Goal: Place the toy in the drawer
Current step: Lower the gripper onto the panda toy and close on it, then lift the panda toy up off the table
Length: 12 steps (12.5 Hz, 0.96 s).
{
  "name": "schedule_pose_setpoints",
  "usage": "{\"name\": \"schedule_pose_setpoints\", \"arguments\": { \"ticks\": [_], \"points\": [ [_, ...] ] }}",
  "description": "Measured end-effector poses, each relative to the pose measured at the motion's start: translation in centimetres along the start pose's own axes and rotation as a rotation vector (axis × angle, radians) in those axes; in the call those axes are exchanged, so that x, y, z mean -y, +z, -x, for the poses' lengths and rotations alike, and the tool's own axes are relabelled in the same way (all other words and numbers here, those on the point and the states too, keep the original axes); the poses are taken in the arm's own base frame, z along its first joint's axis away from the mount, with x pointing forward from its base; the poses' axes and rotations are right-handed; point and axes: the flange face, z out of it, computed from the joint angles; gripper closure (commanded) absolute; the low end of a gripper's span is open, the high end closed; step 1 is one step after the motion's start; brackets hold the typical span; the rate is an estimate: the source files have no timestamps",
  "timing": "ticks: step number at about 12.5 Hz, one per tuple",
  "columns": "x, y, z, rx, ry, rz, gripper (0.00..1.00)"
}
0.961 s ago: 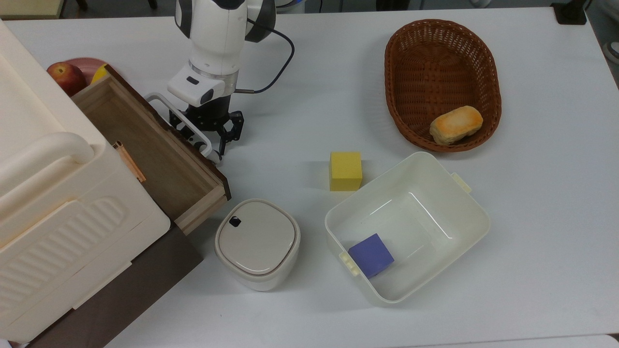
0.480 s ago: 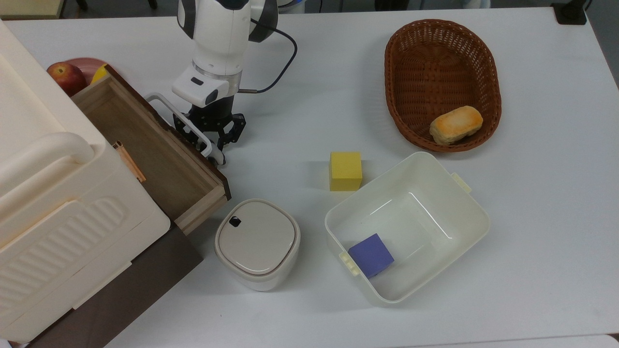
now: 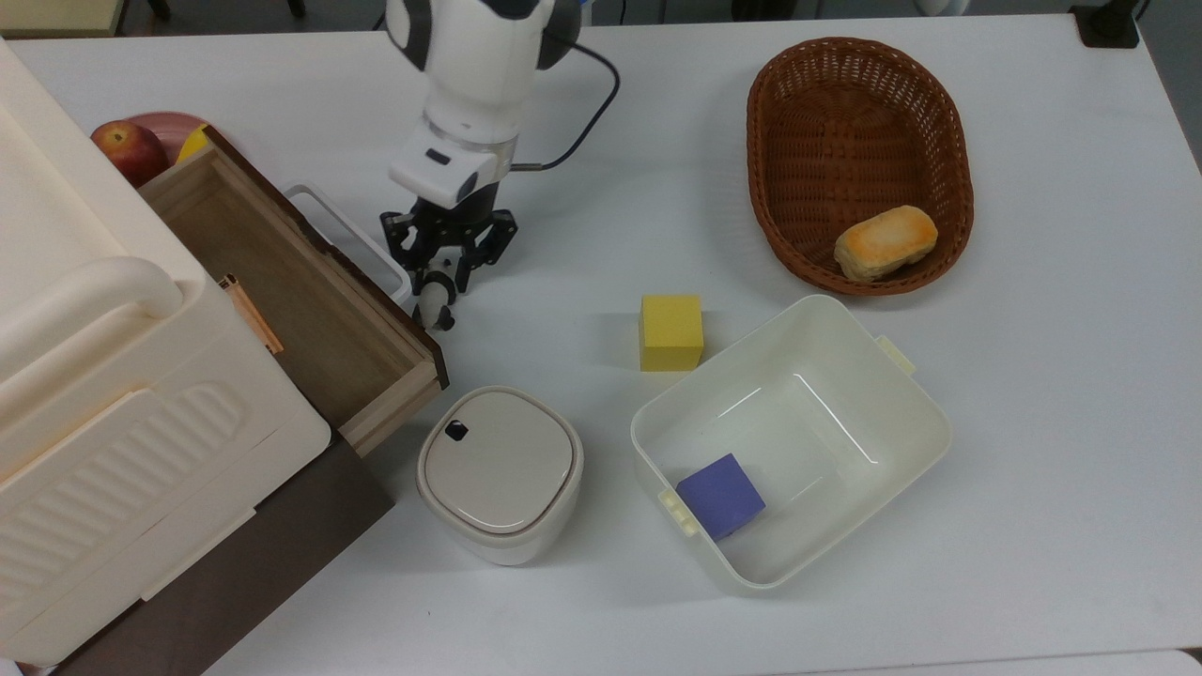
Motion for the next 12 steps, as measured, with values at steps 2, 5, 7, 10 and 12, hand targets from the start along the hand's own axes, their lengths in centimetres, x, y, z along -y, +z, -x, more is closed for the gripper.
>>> {"name": "schedule_pose_setpoints", "arguments": {
  "ticks": [2,5,7,10,12],
  "points": [
    [0.6,-1.7,-0.5,0.009,-0.016,0.011,0.68],
    [1.7,-4.1,-1.1,0.026,-0.039,0.026,0.70],
    [2.2,-4.4,-1.0,0.036,-0.046,0.026,0.52],
    [1.8,-4.1,-0.7,0.046,0.008,0.014,0.16],
    [1.2,-3.9,-0.4,0.050,0.068,0.011,0.10]
  ]
}}
